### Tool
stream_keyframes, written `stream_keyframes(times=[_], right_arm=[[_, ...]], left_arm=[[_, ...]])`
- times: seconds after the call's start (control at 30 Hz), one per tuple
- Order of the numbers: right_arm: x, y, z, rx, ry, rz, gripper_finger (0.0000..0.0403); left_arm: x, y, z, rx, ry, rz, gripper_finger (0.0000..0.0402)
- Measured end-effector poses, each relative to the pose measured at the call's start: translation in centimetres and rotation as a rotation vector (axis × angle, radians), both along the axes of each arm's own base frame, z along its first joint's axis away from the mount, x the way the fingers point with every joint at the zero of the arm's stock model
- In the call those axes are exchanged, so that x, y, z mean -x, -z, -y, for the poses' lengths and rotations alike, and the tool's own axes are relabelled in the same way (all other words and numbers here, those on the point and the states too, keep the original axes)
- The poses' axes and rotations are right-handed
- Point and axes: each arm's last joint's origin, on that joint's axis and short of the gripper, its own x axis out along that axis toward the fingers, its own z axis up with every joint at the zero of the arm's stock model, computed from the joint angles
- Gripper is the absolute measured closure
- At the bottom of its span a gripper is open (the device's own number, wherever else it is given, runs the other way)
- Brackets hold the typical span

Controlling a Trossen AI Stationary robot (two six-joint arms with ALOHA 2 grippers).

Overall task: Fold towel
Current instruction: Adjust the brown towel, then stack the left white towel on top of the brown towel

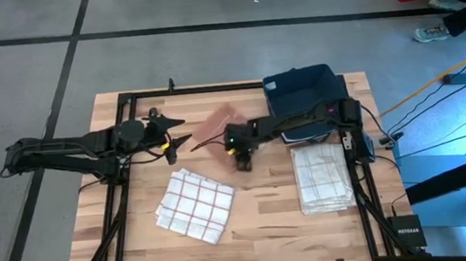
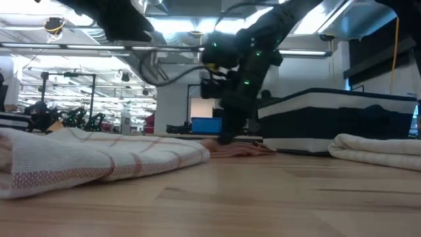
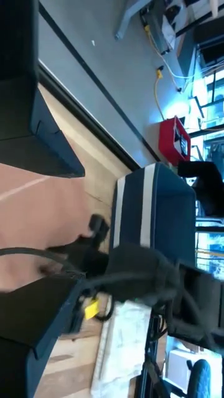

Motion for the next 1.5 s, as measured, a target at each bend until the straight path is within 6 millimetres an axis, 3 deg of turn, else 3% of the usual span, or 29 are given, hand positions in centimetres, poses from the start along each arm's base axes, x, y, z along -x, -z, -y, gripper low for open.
stream_keyframes(times=[0.2,0.3,0.4,0.47,0.63,0.77,0.83,1.03,1.2,1.33,1.5], right_arm=[[-2.0,-1.0,-1.0,-0.097,0.105,0.207,0.0238],[-2.1,-2.6,-0.9,-0.065,0.044,0.18,0.0238],[-1.3,-5.6,-0.4,0.054,-0.068,0.099,0.0238],[-0.5,-6.4,-0.1,0.147,-0.163,0.001,0.0238],[0.9,-4.4,1.3,0.244,-0.264,-0.155,0.0238],[1.8,-1.0,2.2,0.242,-0.211,-0.228,0.0238],[1.9,-0.5,2.1,0.215,-0.16,-0.232,0.0238],[2.1,0.1,-0.7,0.071,-0.026,-0.231,0.0238],[2.2,0.1,-2.6,0.08,-0.018,-0.261,0.0238],[3.1,-1.5,-3.2,0.126,-0.028,-0.319,0.0238],[4.8,-6.5,-3.7,0.125,-0.042,-0.216,0.0238]], left_arm=[[0.0,-0.1,0.0,-0.012,0.004,0.0,0.0152],[0.0,-0.1,0.0,-0.011,0.004,0.002,0.0152],[0.0,-0.1,0.0,-0.01,0.004,0.002,0.0152],[0.0,0.0,0.0,-0.009,0.004,0.001,0.0152],[0.0,0.0,0.0,0.002,0.0,0.005,0.0152],[0.0,0.0,0.0,0.005,-0.001,0.006,0.0152],[0.0,0.0,0.0,0.01,-0.003,0.004,0.0152],[0.0,0.0,0.0,0.092,-0.029,0.047,0.0152],[0.0,0.0,0.0,0.105,-0.034,0.055,0.0152],[0.0,0.0,0.0,0.122,-0.04,0.064,0.0152],[0.0,-0.1,0.0,0.147,-0.05,0.077,0.0152]])
